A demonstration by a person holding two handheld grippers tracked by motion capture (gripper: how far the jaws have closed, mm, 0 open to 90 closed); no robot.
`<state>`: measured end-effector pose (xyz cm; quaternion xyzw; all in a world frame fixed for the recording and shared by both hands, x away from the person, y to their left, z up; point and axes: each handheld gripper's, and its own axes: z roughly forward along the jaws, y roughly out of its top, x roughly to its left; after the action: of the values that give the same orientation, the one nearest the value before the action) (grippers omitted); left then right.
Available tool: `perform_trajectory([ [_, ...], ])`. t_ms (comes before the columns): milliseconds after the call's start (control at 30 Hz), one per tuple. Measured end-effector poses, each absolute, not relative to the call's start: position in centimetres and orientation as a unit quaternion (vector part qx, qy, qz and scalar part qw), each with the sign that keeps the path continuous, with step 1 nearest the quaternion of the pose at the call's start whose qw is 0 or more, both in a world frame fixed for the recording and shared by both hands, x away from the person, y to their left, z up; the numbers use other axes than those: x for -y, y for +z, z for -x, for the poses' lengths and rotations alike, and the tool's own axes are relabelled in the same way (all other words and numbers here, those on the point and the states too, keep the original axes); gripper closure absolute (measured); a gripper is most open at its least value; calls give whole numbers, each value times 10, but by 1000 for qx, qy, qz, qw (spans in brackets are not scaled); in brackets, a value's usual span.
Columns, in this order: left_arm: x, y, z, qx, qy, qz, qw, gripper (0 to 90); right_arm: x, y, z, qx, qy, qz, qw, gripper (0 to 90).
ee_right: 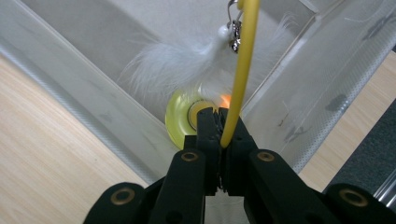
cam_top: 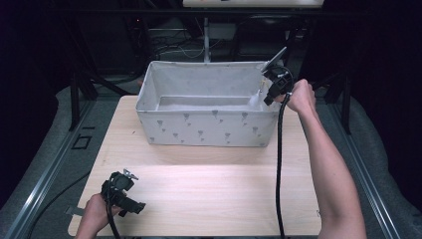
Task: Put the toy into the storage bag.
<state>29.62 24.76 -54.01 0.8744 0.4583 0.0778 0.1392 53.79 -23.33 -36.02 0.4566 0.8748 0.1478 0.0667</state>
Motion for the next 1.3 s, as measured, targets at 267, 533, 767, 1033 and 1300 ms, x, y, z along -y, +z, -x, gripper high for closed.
perform_trajectory([
  [267,-248,-540,-296,-459,78,-874,139,8,234,-373,-539,-875,137,-461,56,880],
  [533,-248,-540,-296,-458,77,-875,138,8,235,-372,-539,-873,141,-463,50,859],
  [767,-248,-540,-296,-457,76,-876,137,8,240,-353,-533,-870,166,-460,59,744],
  [1033,-248,-540,-296,-458,77,-875,138,8,242,-325,-520,-867,185,-455,81,530],
  [1300,-247,-540,-295,-457,79,-875,138,8,235,-298,-487,-873,200,-429,114,253],
])
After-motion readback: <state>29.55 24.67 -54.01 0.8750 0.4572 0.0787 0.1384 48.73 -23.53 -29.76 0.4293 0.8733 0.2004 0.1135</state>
